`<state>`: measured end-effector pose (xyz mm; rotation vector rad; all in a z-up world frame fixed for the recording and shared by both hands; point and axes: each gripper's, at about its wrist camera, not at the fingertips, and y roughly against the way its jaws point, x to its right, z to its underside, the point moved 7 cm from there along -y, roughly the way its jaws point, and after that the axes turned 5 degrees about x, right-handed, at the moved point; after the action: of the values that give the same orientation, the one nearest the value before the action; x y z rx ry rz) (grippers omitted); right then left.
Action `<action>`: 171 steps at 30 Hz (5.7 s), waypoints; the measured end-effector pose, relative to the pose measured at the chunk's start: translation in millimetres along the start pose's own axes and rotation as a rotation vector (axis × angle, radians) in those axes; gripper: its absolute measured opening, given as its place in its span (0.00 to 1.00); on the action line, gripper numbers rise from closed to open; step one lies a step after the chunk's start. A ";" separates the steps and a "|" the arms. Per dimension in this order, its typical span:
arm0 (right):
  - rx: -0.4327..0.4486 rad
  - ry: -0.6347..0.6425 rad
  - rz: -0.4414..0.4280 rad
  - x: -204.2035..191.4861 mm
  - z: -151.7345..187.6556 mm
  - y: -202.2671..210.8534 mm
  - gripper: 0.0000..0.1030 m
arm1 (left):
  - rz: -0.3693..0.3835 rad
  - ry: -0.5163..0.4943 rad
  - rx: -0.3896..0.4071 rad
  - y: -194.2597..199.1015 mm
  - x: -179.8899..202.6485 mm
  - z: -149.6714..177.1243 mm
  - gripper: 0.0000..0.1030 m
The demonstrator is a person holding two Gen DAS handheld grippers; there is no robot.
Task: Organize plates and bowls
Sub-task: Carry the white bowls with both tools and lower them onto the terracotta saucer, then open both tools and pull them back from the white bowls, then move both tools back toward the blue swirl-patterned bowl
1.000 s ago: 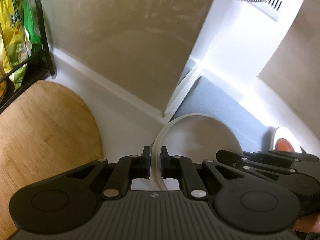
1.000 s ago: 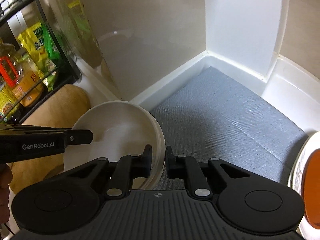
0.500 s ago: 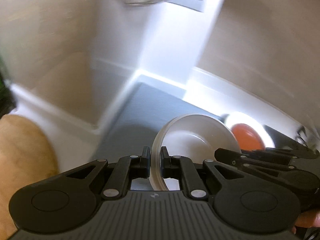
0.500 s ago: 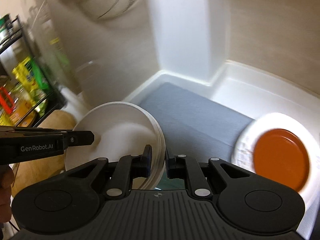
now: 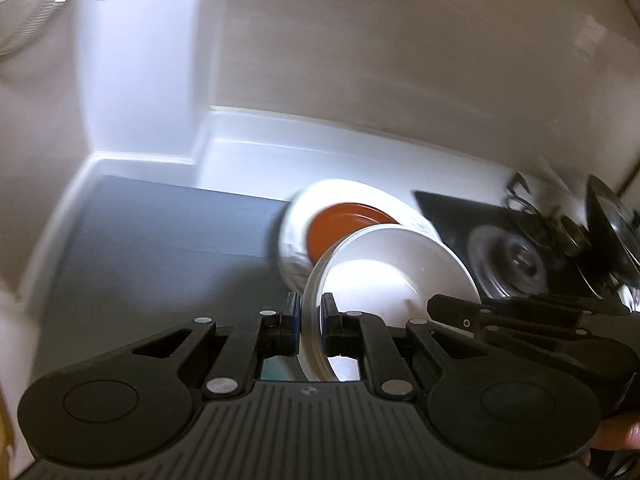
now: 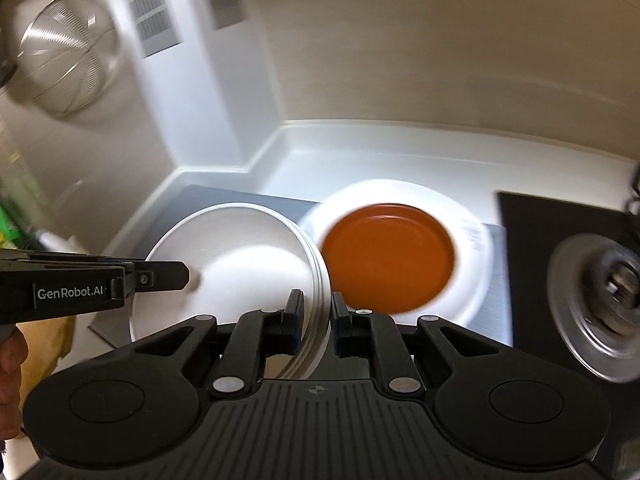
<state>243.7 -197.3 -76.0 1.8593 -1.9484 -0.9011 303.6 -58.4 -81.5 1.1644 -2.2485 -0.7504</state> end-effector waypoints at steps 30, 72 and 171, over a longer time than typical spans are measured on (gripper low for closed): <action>-0.052 -0.191 0.065 114.4 -41.6 -103.5 0.14 | -0.019 0.046 -0.143 -152.9 19.3 -60.3 0.10; 0.068 -0.095 0.226 115.4 -29.9 -59.8 0.80 | -0.059 0.062 -0.099 -106.7 18.6 -60.5 1.00; 0.354 0.015 0.221 36.7 120.0 198.1 0.97 | -0.082 -0.218 0.049 109.6 102.0 84.0 1.00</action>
<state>10.9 -212.1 -51.5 1.7649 -2.3691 -0.4998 135.0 -70.8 -51.8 1.2581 -2.4202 -0.8981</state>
